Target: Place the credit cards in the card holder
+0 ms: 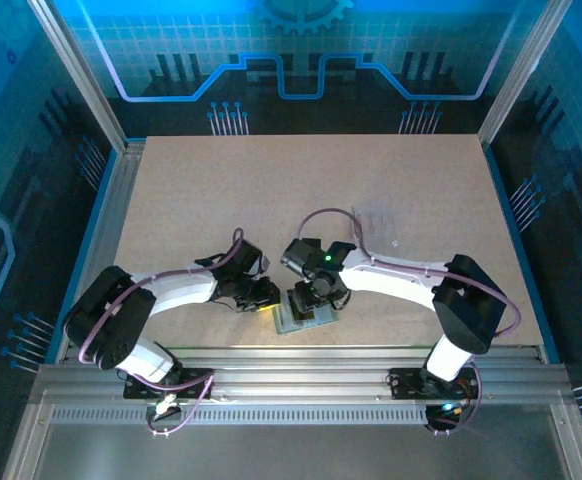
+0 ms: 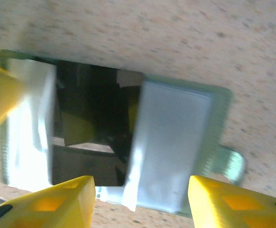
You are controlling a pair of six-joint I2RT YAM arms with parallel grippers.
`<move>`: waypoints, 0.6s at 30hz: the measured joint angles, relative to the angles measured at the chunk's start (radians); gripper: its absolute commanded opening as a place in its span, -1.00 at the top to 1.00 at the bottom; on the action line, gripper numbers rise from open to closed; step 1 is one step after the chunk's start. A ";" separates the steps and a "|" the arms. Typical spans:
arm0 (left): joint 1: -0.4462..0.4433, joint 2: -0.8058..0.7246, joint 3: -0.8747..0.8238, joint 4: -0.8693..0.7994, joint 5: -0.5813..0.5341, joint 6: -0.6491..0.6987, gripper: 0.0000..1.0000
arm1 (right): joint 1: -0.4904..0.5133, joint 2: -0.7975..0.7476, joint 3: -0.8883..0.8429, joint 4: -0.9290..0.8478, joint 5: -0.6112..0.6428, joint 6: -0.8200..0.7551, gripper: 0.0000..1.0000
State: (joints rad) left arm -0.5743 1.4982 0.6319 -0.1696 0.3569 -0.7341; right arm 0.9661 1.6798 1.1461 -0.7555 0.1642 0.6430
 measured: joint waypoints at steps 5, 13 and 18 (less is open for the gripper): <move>0.010 -0.012 0.000 -0.001 0.000 0.000 0.52 | 0.042 0.103 0.068 0.025 -0.015 -0.008 -0.16; 0.018 -0.008 0.000 -0.001 -0.001 0.000 0.53 | 0.062 0.207 0.125 -0.009 0.005 -0.004 -0.16; 0.020 -0.007 -0.005 0.000 -0.002 0.000 0.53 | 0.061 0.222 0.129 -0.010 0.000 0.000 -0.17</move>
State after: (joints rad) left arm -0.5541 1.4914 0.6273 -0.1699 0.3550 -0.7338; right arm 1.0275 1.9022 1.2747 -0.7654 0.1642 0.6434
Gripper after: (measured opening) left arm 0.233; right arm 0.582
